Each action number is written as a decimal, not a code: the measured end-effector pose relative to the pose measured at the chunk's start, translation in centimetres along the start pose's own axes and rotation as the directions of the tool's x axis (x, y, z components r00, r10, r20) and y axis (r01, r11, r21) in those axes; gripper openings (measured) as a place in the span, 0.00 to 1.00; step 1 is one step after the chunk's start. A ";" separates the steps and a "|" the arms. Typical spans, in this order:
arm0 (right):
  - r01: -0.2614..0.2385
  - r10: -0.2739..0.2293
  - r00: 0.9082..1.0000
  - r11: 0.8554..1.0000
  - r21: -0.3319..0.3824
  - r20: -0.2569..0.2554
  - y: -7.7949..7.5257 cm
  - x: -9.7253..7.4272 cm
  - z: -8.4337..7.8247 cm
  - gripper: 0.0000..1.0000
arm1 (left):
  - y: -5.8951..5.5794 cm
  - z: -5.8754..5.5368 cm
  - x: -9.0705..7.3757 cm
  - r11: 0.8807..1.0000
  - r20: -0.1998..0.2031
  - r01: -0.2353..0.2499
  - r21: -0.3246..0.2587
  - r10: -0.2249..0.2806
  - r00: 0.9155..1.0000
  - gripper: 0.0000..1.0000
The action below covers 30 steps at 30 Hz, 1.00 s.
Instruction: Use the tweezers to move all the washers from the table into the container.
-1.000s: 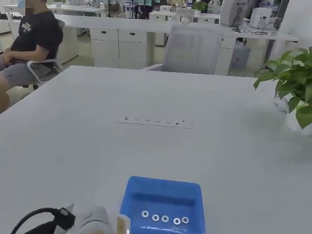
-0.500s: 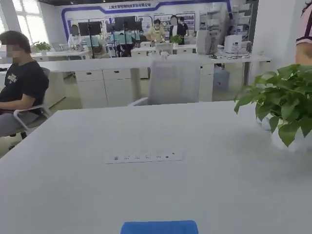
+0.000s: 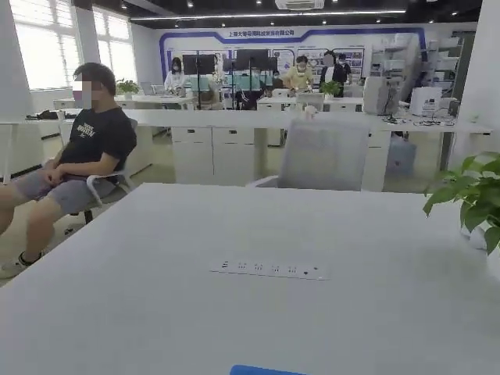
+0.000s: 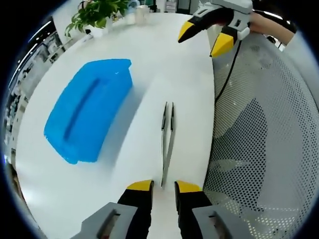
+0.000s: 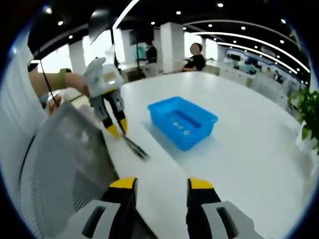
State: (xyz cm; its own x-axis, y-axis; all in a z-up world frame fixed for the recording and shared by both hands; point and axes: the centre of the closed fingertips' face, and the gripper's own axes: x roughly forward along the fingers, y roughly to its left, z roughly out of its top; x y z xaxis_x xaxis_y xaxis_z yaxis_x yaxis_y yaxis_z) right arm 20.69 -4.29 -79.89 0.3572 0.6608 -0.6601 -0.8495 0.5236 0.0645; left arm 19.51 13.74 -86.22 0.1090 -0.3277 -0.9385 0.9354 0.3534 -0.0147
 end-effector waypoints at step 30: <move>0.371 -0.404 0.824 0.914 0.162 0.397 -7.4 -7.8 5.6 0.69 | 5.0 4.0 -17.4 0.665 0.588 -0.177 -0.726 0.733 0.343 0.98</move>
State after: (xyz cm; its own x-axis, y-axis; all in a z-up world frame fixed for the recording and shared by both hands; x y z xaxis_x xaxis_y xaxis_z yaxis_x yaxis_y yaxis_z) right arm 26.35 -10.28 -71.03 0.7920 0.5462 -0.2728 -0.5815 0.8110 -0.0644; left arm 23.63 17.73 -68.65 0.9204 -0.3686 -0.1303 0.3586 0.9288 -0.0939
